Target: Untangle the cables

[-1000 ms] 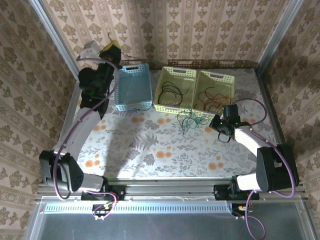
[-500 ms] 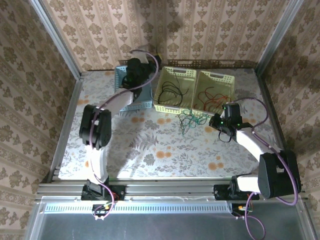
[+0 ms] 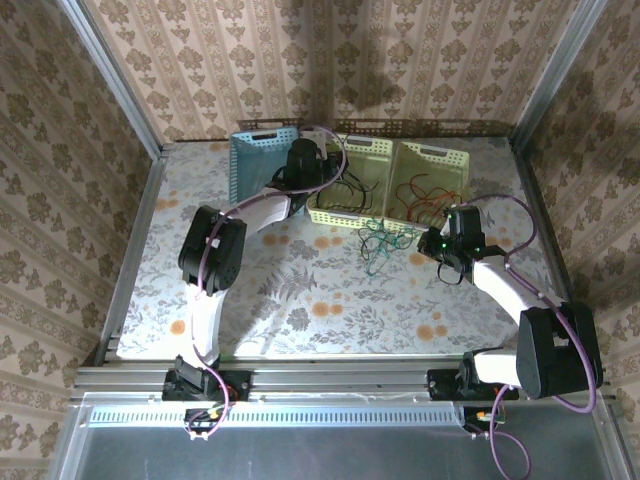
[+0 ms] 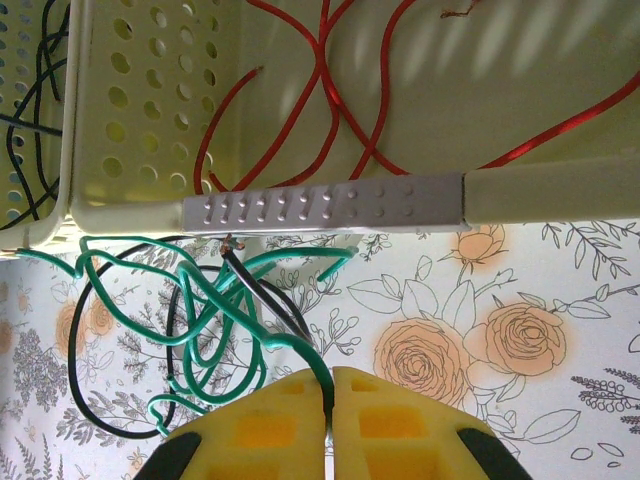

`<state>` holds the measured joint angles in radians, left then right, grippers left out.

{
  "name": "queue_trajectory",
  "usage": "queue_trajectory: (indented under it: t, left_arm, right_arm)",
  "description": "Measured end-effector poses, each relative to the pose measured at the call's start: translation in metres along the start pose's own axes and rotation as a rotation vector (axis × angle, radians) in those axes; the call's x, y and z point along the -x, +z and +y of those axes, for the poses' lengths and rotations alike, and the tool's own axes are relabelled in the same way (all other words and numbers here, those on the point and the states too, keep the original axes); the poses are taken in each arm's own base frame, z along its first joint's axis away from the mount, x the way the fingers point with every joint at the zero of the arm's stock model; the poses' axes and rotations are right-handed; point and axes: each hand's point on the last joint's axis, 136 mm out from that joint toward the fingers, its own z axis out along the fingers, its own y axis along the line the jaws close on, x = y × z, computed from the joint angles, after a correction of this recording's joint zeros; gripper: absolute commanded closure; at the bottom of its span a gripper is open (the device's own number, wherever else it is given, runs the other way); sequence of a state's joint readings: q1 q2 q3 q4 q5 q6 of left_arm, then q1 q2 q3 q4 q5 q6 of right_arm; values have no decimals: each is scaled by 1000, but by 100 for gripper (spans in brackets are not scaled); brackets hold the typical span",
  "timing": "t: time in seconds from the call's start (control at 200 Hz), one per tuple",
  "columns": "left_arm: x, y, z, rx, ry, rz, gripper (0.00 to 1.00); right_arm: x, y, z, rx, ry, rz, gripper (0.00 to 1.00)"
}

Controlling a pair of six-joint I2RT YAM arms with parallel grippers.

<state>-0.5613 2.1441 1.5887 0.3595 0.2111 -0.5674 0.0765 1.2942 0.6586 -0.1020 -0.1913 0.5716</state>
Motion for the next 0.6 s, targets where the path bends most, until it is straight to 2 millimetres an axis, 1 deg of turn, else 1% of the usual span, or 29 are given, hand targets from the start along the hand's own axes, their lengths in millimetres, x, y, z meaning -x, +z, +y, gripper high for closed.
queue_trajectory:
  t: [0.065,0.155,0.205,0.23,0.33,0.44,0.51,0.6]
  left_arm:
    - [-3,0,8,44,17,25,71]
    - [0,-2,16,104,58,43,40]
    - [5,-2,18,131,72,44,27]
    - [7,-3,19,144,86,44,23]
    - [17,-6,21,184,133,36,17]
    - [20,-15,26,238,172,48,15]
    - [21,-25,28,276,199,56,14]
    - [20,-45,29,328,238,77,12]
  right_arm:
    - [0,0,0,0,0,0,90]
    - [0,0,0,3,0,2,90]
    - [0,0,1,4,0,2,90]
    - [0,0,1,4,0,2,90]
    - [-1,0,1,6,0,4,90]
    - [-2,0,3,17,0,11,90]
    - [-3,0,4,21,-1,16,90]
    - [-3,0,4,21,-4,16,90]
